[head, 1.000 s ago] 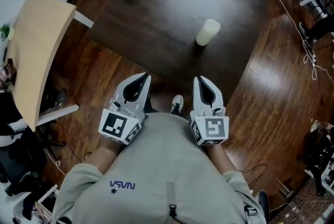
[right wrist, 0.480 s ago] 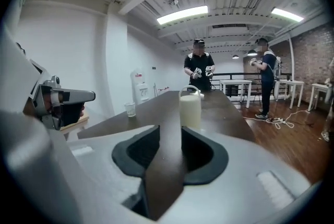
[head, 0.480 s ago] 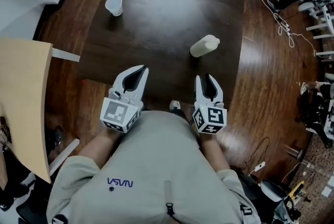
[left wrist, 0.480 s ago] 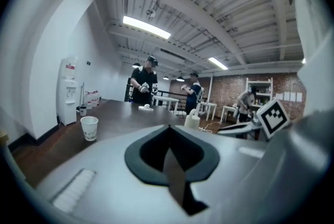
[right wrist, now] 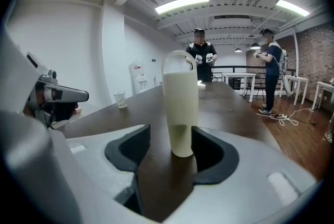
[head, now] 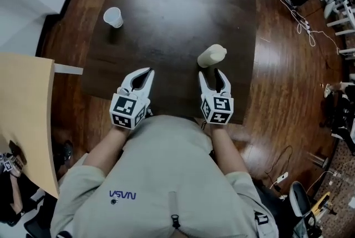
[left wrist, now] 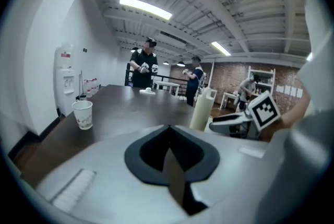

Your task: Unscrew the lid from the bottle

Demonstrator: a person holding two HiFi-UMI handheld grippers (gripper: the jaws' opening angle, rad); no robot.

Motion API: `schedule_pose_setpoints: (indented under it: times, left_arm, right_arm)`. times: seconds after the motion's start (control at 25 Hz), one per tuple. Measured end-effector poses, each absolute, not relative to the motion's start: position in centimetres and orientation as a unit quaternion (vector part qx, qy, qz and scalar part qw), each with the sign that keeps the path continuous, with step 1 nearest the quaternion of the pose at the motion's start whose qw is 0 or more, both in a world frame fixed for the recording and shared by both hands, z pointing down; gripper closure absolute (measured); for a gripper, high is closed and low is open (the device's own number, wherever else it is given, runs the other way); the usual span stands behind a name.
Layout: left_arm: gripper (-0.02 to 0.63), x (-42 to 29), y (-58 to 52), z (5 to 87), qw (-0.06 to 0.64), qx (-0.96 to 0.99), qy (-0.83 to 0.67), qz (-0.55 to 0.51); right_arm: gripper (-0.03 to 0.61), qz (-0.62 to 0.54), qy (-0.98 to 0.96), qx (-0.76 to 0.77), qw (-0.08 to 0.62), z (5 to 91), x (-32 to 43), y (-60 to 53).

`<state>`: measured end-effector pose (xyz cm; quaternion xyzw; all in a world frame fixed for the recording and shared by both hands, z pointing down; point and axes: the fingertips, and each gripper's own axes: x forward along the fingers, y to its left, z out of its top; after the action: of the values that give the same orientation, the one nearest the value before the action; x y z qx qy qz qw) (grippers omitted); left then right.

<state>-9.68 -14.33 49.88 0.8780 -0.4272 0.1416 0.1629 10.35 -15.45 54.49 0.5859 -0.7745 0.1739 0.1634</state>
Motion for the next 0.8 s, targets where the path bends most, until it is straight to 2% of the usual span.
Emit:
schedule_pose_setpoints:
  times: [0.12, 0.2, 0.56, 0.8]
  left_arm:
    - [0.612, -9.6, -14.3, 49.9, 0.171, 0.869, -0.44, 0.147]
    - [0.612, -9.7, -14.0, 49.9, 0.176, 0.864, -0.446, 0.152]
    - [0.612, -11.6, -11.8, 50.1, 0.189, 0.842, -0.47, 0.188]
    - [0.612, -13.0, -11.4, 49.8, 0.18, 0.841, -0.461, 0.217]
  right_arm:
    - [0.259, 0.185, -0.787, 0.563, 0.17, 56.4, 9.8, -17.1]
    - [0.236, 0.18, -0.796, 0.551, 0.175, 57.2, 9.5, -18.0]
    - [0.215, 0.152, -0.826, 0.511, 0.181, 58.8, 7.5, -20.7]
    - [0.215, 0.139, -0.826, 0.523, 0.159, 58.4, 7.1, -22.6]
